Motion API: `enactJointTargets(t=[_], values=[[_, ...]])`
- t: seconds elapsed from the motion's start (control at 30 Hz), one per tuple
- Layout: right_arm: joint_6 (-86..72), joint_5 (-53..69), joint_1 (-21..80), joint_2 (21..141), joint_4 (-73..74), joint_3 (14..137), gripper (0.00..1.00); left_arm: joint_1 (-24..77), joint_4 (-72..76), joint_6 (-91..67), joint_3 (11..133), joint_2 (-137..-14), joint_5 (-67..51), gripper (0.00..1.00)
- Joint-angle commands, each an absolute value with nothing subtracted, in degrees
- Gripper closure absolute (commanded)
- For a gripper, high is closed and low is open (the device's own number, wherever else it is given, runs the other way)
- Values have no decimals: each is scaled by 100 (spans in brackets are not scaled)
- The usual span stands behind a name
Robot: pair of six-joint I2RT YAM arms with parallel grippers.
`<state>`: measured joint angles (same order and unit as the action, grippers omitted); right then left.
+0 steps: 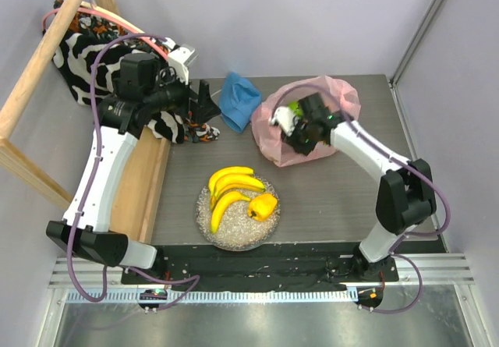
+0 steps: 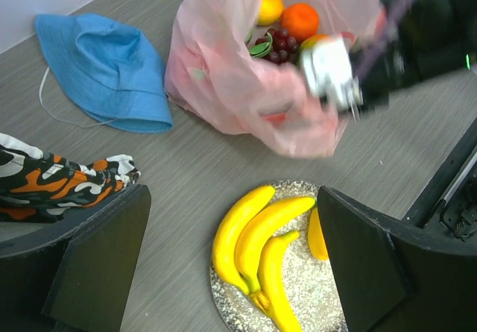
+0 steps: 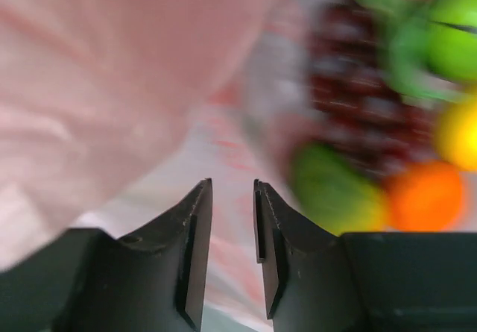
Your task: Take the fake fruits out of the plastic bag
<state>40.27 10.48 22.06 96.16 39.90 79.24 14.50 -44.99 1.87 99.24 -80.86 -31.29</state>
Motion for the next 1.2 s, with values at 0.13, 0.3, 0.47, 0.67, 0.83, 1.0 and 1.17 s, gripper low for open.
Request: enactJointTargets(t=[0.13, 0.3, 0.47, 0.67, 0.83, 1.0, 1.17], values=[[2980, 238, 2665, 9025, 3085, 7609, 64, 1424, -4316, 97, 10169, -8226, -3208, 0], [2479, 88, 2022, 10201, 2814, 8832, 59, 1424, -4333, 167, 10160, -8305, -3138, 0], [2724, 79, 2004, 10766, 2584, 9209, 45, 1424, -4359, 246, 10151, -8402, -3111, 0], [2812, 448, 2004, 11451, 2628, 9877, 33, 1433, -4368, 290, 10248, -8596, -3059, 0], [3023, 413, 2039, 11987, 2707, 10318, 31, 1441, -4368, 264, 10266, -8648, -3059, 0], [3260, 439, 2083, 12340, 3066, 10617, 38, 1441, -4438, 316, 10248, -8561, -2980, 0], [3498, 466, 2171, 12147, 3208, 10302, 45, 1441, -4447, 413, 10117, -8455, -2909, 0]])
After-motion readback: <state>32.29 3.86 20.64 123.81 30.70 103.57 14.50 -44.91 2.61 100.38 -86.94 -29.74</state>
